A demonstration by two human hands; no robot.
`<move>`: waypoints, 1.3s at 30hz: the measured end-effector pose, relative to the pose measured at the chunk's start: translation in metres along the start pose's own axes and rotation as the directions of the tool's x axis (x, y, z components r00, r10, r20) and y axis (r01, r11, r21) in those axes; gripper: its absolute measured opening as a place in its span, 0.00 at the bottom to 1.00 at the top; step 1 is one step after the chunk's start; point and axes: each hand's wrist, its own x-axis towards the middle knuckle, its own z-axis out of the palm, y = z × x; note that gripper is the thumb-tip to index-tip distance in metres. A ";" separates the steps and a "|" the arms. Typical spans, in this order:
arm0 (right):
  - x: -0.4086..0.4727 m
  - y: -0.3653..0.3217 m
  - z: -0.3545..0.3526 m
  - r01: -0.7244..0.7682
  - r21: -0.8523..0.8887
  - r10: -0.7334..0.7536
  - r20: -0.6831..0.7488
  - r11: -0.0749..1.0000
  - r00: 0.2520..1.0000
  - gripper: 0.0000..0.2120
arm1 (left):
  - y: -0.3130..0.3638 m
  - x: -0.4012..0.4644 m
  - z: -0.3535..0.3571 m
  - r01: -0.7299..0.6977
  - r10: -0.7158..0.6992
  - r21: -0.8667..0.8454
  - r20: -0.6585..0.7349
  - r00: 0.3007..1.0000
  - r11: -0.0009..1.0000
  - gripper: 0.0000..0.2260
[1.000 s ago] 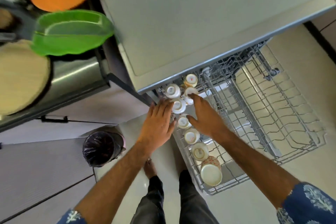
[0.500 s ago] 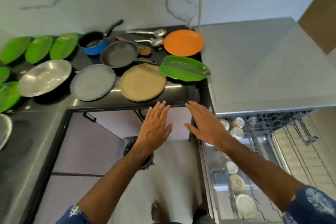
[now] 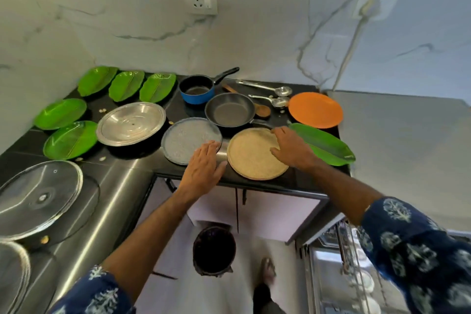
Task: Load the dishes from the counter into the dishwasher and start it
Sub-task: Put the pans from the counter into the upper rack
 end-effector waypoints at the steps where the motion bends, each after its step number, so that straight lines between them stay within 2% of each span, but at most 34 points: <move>1: 0.016 0.004 0.001 -0.011 -0.027 0.011 -0.002 1.000 1.000 0.24 | -0.004 0.009 0.001 0.019 -0.019 -0.016 0.005 1.000 1.000 0.26; 6: 0.087 0.022 0.012 -0.052 -0.146 0.053 0.000 0.988 0.999 0.21 | -0.020 0.065 0.013 0.071 -0.069 -0.065 0.023 0.997 0.995 0.26; 9: 0.119 0.033 0.022 -0.046 -0.170 0.057 0.059 0.984 0.997 0.21 | -0.023 0.100 0.017 0.152 -0.146 -0.118 0.055 0.988 0.981 0.26; 17: 0.156 0.045 0.044 -0.070 0.076 0.051 0.231 0.995 0.972 0.12 | -0.030 0.149 0.030 0.259 -0.249 -0.214 0.073 0.966 0.942 0.25; 20: 0.153 0.042 0.042 -0.071 0.104 0.050 0.187 0.992 0.981 0.11 | -0.031 0.150 0.026 0.277 -0.275 -0.254 0.045 0.960 0.927 0.26; 25: 0.108 0.037 0.024 -0.077 0.141 0.070 0.055 0.987 0.996 0.09 | -0.032 0.141 0.010 0.247 -0.297 -0.350 -0.095 0.950 0.903 0.31; 27: 0.075 0.036 0.017 -0.090 0.219 0.095 -0.012 0.972 0.995 0.08 | -0.022 0.132 -0.003 0.280 -0.359 -0.474 -0.083 0.930 0.835 0.33; 29: 0.031 0.035 0.009 -0.102 0.316 0.133 -0.079 0.943 0.988 0.07 | -0.009 0.119 -0.015 0.296 -0.376 -0.638 0.011 0.927 0.711 0.32; 32: -0.044 0.034 0.003 -0.106 0.358 0.171 -0.155 0.928 0.973 0.10 | 0.015 0.093 -0.025 0.281 -0.239 -0.885 0.201 0.950 0.372 0.27; 34: -0.099 0.035 0.004 -0.149 0.352 0.220 -0.170 0.924 0.961 0.10 | 0.041 0.072 -0.021 0.282 -0.119 -0.940 0.262 0.958 0.192 0.24; 36: -0.151 0.032 0.005 -0.181 0.359 0.256 -0.173 0.916 0.951 0.11 | 0.071 0.050 -0.011 0.274 -0.076 -0.961 0.272 0.959 0.031 0.25; 37: -0.178 0.032 0.007 -0.207 0.370 0.286 -0.173 0.906 0.943 0.12 | 0.087 0.038 -0.004 0.276 -0.068 -0.961 0.277 0.959 -0.019 0.25; 39: -0.228 0.031 0.009 -0.277 0.384 0.362 -0.168 0.881 0.917 0.13 | 0.118 0.015 0.011 0.292 -0.059 -0.956 0.293 0.954 -0.021 0.25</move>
